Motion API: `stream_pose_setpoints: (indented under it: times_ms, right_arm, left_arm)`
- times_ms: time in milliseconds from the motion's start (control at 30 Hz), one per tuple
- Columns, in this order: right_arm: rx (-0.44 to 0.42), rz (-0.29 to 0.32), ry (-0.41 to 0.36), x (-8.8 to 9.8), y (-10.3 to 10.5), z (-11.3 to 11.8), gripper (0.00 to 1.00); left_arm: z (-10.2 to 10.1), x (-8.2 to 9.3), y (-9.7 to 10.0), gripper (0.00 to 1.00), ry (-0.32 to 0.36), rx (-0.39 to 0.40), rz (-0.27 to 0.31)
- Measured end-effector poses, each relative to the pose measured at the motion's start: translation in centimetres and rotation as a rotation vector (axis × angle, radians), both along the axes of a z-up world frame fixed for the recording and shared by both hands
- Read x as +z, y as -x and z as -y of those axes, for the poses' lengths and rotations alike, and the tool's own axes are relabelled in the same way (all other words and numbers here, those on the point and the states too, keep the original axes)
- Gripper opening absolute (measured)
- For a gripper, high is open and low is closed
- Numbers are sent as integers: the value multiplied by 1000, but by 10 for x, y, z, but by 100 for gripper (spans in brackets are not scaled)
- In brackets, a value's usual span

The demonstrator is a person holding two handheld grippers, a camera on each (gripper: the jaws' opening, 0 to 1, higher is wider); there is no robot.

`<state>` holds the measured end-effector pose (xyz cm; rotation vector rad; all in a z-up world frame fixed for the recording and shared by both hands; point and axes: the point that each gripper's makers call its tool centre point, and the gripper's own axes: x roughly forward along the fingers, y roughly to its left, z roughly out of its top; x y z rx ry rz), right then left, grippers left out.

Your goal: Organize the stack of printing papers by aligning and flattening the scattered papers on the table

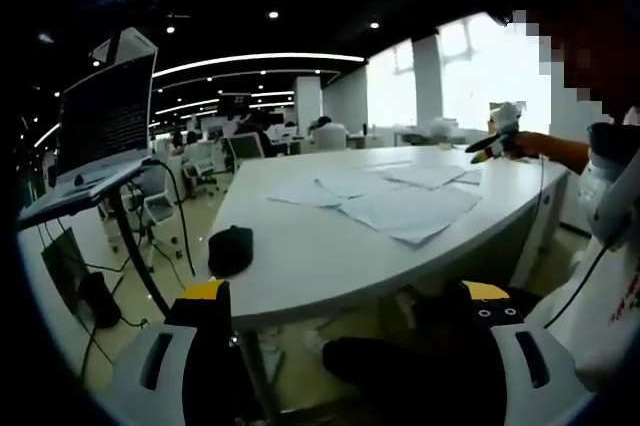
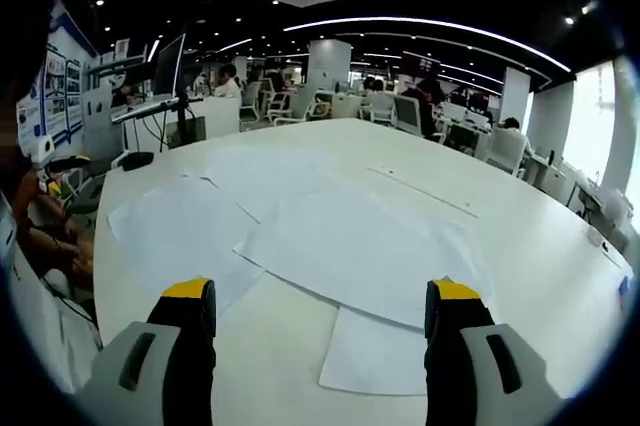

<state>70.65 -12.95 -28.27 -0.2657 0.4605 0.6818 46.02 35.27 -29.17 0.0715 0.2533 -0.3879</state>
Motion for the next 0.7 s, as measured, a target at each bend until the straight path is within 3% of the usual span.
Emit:
stream_pose_setpoints:
  times_ms: [700]
  right_arm:
    - [-14,21,22,1,-3,4,81]
  left_arm:
    - [0,1,-1,95,-5,0,-3]
